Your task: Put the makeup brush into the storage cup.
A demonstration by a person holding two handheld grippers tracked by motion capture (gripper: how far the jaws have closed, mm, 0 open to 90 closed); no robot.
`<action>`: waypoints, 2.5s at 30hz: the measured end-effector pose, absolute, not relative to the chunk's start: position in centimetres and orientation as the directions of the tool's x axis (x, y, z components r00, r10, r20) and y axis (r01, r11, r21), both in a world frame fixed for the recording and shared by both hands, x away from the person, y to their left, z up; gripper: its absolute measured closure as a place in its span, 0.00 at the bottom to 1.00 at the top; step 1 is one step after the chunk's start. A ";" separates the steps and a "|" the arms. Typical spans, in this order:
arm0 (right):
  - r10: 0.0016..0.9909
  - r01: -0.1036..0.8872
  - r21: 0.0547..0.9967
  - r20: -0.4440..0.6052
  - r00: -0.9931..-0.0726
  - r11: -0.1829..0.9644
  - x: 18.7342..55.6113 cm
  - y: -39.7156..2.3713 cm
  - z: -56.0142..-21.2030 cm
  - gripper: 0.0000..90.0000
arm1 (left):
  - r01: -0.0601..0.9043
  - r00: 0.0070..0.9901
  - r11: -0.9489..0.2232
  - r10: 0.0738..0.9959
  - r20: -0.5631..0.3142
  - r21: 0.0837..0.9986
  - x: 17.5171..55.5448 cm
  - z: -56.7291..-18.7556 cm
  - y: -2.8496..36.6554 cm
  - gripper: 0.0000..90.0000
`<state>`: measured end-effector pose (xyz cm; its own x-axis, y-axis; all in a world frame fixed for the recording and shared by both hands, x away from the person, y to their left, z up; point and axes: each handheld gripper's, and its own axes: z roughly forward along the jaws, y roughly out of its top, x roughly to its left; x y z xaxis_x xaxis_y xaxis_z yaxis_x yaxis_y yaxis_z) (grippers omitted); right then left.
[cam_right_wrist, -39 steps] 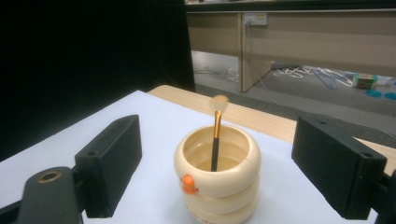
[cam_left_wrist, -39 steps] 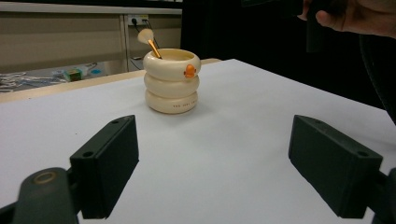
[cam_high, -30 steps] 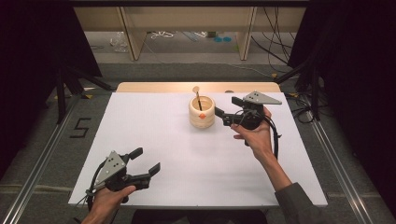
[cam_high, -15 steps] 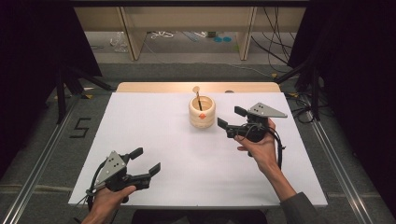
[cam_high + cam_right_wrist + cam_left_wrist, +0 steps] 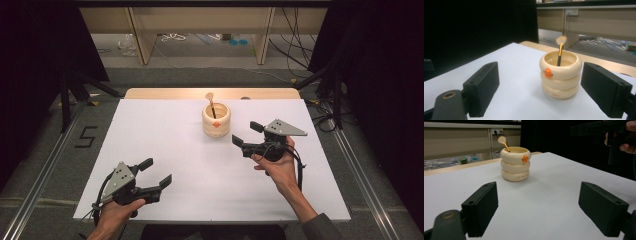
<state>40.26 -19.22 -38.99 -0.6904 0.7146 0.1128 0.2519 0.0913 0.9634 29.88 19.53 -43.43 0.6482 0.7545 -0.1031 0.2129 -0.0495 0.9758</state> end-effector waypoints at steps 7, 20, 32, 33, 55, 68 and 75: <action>0.708 0.254 0.963 0.114 -0.697 0.095 39.4 -19.2 -39.2 0.17 | 0.214 0.647 -0.047 0.756 -0.105 0.976 29.9 -43.4 19.5 0.18; 0.703 0.258 0.961 0.118 -0.702 0.096 38.4 -19.8 -39.9 0.17 | 0.212 0.649 -0.052 0.754 -0.101 0.976 29.9 -43.4 19.5 0.17; 0.697 0.240 0.967 0.110 -0.708 0.091 37.3 -20.0 -40.4 0.17 | 0.216 0.648 -0.053 0.755 -0.102 0.975 29.9 -43.5 19.5 0.17; 0.699 0.237 0.968 0.111 -0.707 0.086 37.2 -20.0 -40.5 0.17 | 0.217 0.647 -0.050 0.755 -0.106 0.975 29.9 -43.5 19.5 0.17; 0.682 0.239 0.967 0.117 -0.722 0.087 35.1 -21.0 -41.4 0.17 | 0.198 0.651 -0.046 0.753 -0.096 0.979 29.9 -43.4 19.5 0.17; 0.684 0.235 0.968 0.112 -0.721 0.089 34.2 -21.4 -41.6 0.17 | 0.199 0.653 -0.043 0.751 -0.100 0.979 29.8 -43.5 19.4 0.17; 0.679 0.238 0.965 0.105 -0.727 0.105 33.7 -21.6 -41.9 0.17 | 0.196 0.653 -0.047 0.751 -0.095 0.979 29.9 -43.5 19.4 0.17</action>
